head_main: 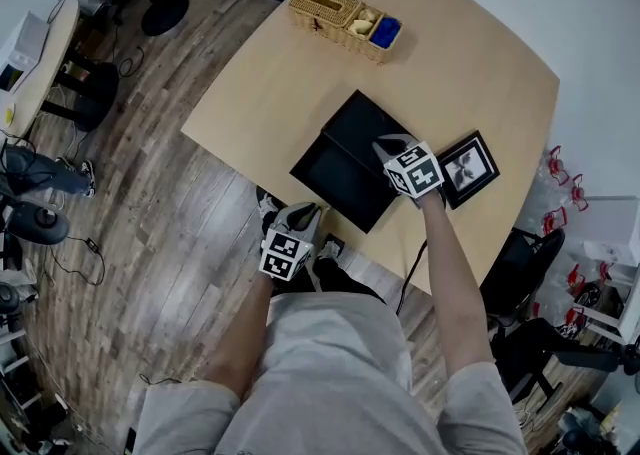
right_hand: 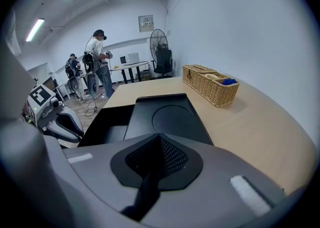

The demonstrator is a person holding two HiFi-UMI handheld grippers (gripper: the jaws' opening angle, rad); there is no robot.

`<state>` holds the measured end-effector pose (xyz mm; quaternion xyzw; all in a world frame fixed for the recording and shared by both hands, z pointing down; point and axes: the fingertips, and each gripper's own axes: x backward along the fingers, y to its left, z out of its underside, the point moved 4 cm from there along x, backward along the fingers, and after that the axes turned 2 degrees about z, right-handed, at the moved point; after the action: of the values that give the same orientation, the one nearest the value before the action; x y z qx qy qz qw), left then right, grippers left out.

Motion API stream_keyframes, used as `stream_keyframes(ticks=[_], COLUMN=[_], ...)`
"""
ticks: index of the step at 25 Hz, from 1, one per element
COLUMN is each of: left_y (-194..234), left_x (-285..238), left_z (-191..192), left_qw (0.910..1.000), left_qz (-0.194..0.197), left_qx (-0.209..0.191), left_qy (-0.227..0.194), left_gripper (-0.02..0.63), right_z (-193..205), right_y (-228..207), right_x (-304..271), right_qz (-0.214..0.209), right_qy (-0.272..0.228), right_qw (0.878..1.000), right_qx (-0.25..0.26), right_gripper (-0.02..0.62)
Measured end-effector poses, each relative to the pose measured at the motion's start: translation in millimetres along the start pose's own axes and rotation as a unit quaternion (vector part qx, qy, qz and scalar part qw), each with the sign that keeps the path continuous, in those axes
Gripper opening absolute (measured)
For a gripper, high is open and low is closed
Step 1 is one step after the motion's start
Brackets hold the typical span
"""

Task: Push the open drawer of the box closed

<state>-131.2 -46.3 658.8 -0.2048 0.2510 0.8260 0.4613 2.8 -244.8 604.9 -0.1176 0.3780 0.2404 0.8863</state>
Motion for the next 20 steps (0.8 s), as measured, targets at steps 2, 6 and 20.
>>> stream_keyframes(ticks=[2, 6, 20], left_y=[-3, -13, -16], left_x=[-5, -14, -29], left_z=[6, 4, 4], left_qw=[0.9999, 0.9995, 0.9992], left_qz=[0.005, 0.019, 0.011], left_qx=[-0.008, -0.023, -0.03], left_qy=[0.006, 0.012, 0.024], left_gripper=[0.109, 0.133, 0.14], right_z=[-1, 0, 0], right_y=[0, -3, -3], right_x=[-1, -1, -1], right_qz=[-0.002, -0.008, -0.01], right_qy=[0.0, 0.006, 0.007], right_qw=[1.0, 1.0, 1.0], right_qx=[0.0, -0.007, -0.009], right_gripper=[0.002, 0.002, 0.002])
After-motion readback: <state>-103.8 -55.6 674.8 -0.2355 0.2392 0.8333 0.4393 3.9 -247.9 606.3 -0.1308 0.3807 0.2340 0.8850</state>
